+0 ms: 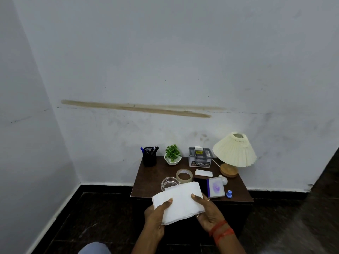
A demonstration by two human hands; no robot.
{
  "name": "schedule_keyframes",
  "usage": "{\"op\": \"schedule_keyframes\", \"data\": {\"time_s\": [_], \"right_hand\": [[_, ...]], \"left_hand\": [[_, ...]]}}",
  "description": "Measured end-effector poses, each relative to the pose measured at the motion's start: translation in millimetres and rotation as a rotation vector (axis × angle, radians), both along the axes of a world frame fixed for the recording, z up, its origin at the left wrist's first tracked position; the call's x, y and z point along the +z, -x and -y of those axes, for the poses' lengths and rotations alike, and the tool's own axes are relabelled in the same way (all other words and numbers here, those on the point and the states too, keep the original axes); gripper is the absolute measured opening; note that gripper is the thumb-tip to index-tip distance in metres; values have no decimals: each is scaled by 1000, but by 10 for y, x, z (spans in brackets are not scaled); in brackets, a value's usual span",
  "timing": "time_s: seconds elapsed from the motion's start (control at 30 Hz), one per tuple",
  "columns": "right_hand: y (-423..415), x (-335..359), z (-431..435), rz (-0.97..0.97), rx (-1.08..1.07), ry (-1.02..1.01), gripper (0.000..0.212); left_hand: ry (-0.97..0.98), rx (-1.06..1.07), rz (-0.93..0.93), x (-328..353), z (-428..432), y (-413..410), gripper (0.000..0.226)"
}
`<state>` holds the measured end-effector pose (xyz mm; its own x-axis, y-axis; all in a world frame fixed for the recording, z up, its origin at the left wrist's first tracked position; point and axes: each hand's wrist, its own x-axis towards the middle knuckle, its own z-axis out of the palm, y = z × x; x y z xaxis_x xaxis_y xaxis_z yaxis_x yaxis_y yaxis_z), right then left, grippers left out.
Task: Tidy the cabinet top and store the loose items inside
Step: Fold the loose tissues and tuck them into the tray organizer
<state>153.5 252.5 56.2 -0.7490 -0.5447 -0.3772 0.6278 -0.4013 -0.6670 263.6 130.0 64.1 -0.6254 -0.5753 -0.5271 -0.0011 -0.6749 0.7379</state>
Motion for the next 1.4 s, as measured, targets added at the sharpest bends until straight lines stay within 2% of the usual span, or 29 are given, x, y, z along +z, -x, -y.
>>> {"op": "schedule_keyframes", "data": {"time_s": [0.13,0.23,0.3,0.4,0.63,0.77,0.93,1.03,1.13,1.33,1.4], "right_hand": [[25,-38,14,-123,-110,-260,38],[63,-38,21,-371,-156,-575,42],[6,8,22,-555,-171,-755,39],[-146,88,52,-738,-228,-920,33],[-378,39,219,-916,-237,-986,21],[-463,22,291,-958,-161,-1032,21],[-529,0,307,-1042,-126,-1053,29],[-564,29,311,-1067,-79,-994,31],[-593,36,312,-1120,-60,-941,36],[-678,81,299,-1267,-8,-901,55],[-682,67,290,-1305,4,-905,45]], "left_hand": [[86,51,76,-5,-19,23,31],[130,91,122,-1,-60,51,24],[153,114,147,-16,-91,78,29],[174,135,184,-5,-163,105,34],[203,134,227,81,-300,148,21],[180,119,211,86,-329,193,2],[108,117,113,101,-321,214,9],[7,106,30,145,-311,205,20],[0,80,-14,163,-281,209,31],[-10,104,12,166,-239,226,19],[-30,97,25,165,-206,230,20]]}}
